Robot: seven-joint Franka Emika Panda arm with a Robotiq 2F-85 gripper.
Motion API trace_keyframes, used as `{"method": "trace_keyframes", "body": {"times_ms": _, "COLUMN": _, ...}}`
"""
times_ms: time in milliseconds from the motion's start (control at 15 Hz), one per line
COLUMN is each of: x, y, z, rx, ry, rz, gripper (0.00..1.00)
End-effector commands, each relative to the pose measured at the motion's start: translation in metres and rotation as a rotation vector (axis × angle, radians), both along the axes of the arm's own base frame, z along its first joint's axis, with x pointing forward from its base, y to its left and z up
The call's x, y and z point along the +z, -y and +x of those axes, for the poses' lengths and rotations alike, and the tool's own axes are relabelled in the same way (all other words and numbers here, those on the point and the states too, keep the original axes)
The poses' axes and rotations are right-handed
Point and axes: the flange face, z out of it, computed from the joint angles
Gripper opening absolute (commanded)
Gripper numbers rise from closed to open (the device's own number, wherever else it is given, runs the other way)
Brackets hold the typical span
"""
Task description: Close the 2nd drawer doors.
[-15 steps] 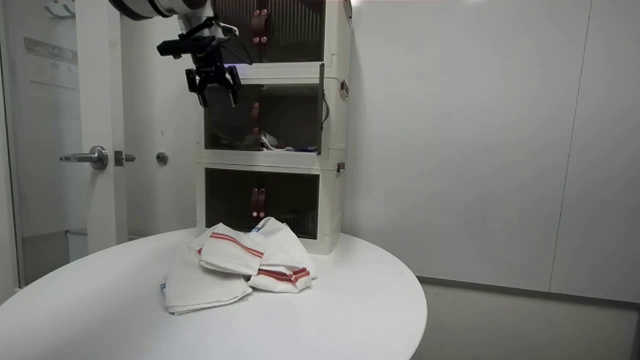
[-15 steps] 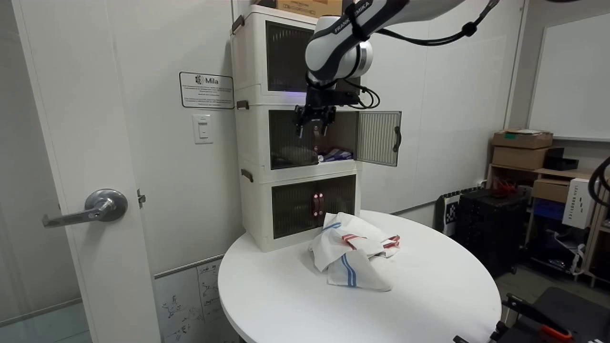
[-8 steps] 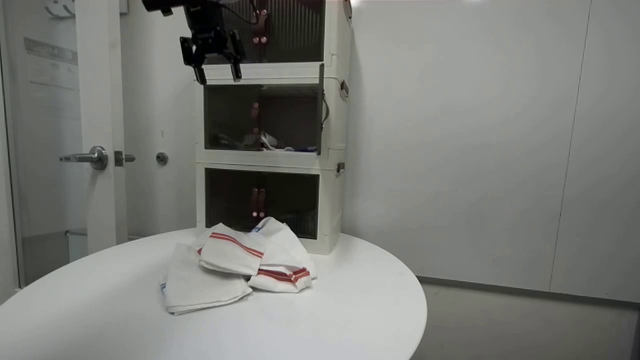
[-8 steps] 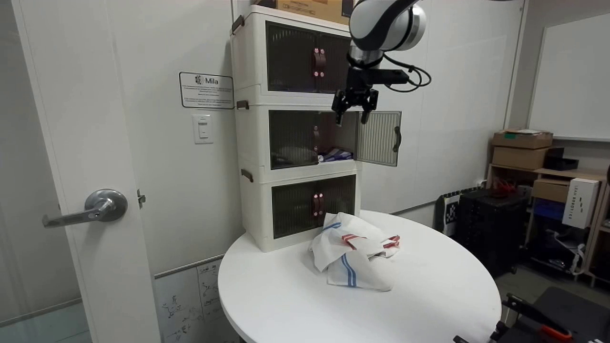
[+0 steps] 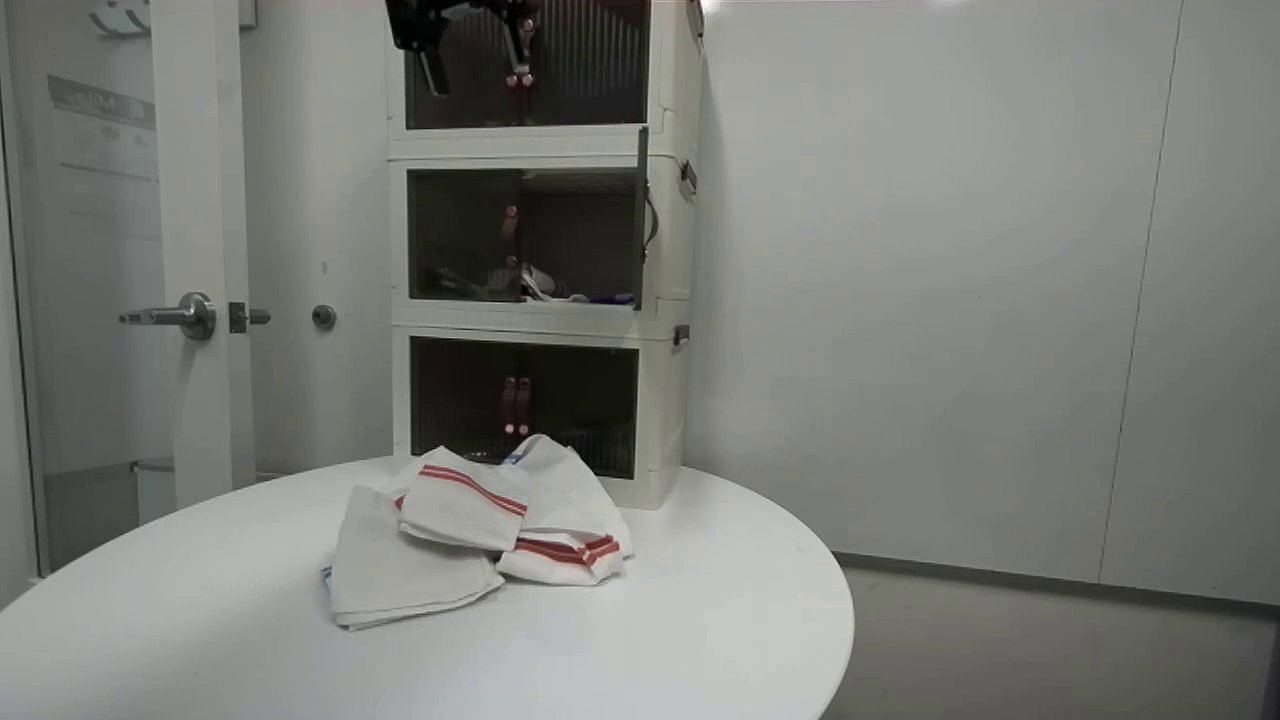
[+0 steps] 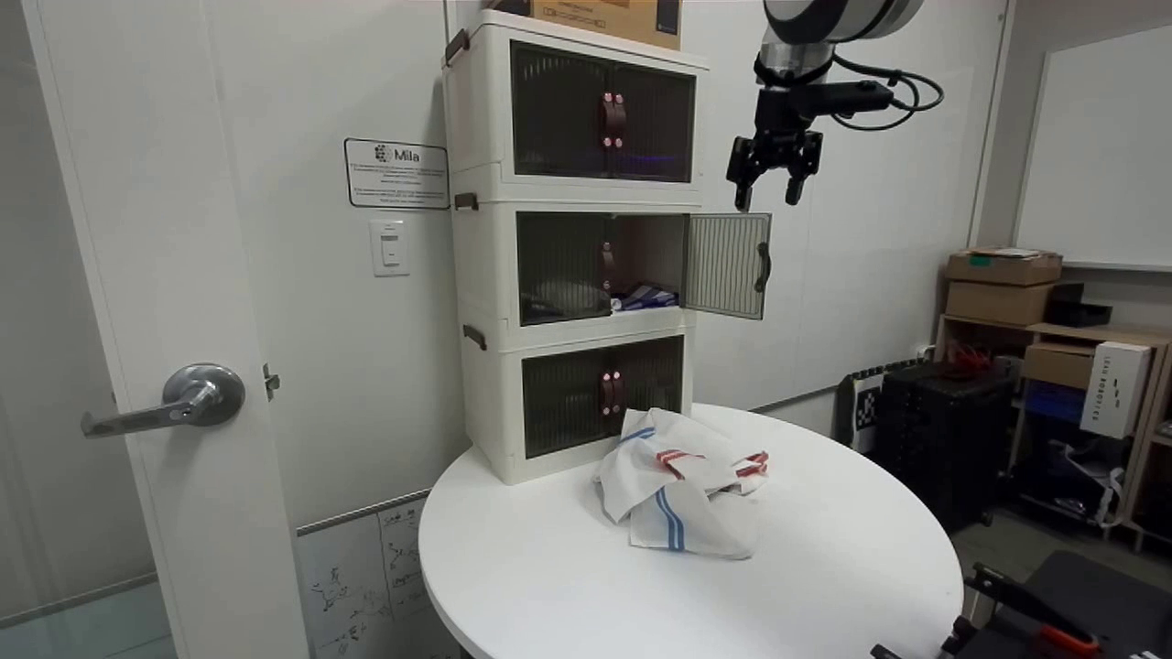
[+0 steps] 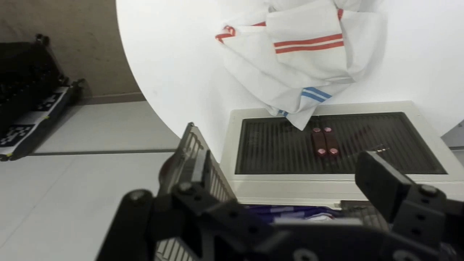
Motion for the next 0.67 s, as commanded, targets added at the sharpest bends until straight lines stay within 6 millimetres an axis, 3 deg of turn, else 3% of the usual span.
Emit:
{"method": "trace_keyframes", "body": {"times_ms": 0, "x": 0.011, "y": 0.027, "z": -0.013, "rx": -0.003, "ry": -0.02, "rz": -0.034, "gripper": 1.0}}
{"method": "trace_keyframes", "body": {"times_ms": 267, "x": 0.018, "y": 0.048, "z": -0.005, "rx": -0.003, "ry": -0.009, "rz": -0.081, "gripper": 1.0}}
{"method": "trace_keyframes", "body": {"times_ms": 600, "x": 0.014, "y": 0.072, "z": 0.012, "rx": 0.036, "ry": -0.007, "rz": -0.134, "gripper": 1.0}}
